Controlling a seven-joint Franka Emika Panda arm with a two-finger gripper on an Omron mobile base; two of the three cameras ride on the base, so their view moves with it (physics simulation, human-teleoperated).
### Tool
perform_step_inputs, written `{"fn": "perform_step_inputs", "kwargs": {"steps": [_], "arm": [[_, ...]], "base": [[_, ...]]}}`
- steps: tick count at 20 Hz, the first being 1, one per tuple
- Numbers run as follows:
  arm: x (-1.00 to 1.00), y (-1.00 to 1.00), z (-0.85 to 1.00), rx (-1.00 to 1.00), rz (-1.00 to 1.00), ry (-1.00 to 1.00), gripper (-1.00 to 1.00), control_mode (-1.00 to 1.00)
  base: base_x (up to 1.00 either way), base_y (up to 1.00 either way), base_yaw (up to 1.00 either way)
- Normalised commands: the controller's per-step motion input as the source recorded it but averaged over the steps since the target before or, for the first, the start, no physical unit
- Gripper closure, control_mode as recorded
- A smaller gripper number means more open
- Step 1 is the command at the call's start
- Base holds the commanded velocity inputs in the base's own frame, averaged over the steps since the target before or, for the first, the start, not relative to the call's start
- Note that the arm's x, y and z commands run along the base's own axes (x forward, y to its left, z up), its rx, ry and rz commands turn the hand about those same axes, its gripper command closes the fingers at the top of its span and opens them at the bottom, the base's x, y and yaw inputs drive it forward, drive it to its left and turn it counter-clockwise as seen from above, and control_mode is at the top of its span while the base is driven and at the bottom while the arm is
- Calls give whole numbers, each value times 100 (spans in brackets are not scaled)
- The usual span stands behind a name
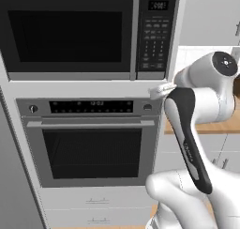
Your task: Open the microwave, place the bowl with waffle inside the microwave, then close the microwave door and turn it on.
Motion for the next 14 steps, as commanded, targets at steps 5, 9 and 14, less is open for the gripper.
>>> {"fn": "perform_step_inputs", "kwargs": {"steps": [5,9,14], "arm": [[0,30,61,-3,0,2,-100,-100],[18,34,9,0,-3,0,-100,-100],[32,53,0,-7,-13,0,-100,-100]], "base": [[0,0,0],[0,0,0],[0,0,0]]}}
